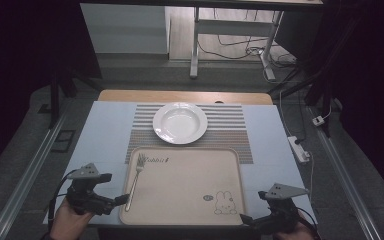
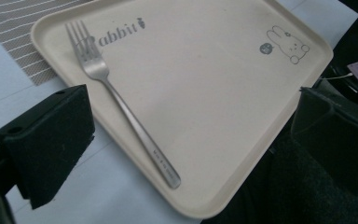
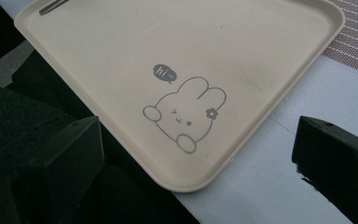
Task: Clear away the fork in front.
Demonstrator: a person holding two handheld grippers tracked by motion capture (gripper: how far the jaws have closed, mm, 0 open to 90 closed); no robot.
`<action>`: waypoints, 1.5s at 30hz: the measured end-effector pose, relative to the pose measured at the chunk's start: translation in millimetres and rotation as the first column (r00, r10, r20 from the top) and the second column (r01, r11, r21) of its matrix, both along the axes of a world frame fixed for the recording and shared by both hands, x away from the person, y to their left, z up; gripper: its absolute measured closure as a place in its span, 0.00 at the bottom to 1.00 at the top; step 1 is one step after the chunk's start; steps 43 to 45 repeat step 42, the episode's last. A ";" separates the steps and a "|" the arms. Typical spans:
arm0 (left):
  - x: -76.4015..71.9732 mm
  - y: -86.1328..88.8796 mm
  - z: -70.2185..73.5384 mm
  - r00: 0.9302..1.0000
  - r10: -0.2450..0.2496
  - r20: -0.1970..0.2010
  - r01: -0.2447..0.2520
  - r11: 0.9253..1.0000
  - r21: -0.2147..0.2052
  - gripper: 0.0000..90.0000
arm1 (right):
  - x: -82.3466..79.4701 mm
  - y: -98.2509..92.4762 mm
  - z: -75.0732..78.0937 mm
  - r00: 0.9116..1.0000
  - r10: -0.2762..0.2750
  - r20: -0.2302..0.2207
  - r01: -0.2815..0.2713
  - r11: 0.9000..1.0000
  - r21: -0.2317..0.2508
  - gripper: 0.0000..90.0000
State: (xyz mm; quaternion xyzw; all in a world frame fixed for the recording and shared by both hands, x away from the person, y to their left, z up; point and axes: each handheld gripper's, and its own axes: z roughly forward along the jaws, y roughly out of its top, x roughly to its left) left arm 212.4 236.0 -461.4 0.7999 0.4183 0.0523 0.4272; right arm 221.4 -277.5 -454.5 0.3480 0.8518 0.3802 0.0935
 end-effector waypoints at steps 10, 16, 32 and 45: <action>-21.3 21.9 -1.1 0.999 0.053 0.010 -0.052 0.998 -0.020 0.00 | 0.7 -0.3 -0.4 1.000 0.000 -0.005 0.000 1.000 0.000 0.02; -30.6 35.5 -3.8 0.996 0.084 0.010 -0.084 0.996 -0.037 0.00 | 1.1 -0.1 -0.6 1.000 -0.002 -0.009 0.002 1.000 -0.002 0.02; -43.7 52.0 -12.6 0.991 0.129 -0.031 -0.128 0.992 0.024 0.00 | 1.7 0.6 -0.9 1.000 -0.005 -0.016 0.005 1.000 -0.006 0.03; -44.5 52.3 -14.5 0.988 0.136 -0.071 -0.131 0.989 0.066 0.00 | 2.5 1.2 -1.6 1.000 -0.003 -0.019 0.003 1.000 -0.018 0.03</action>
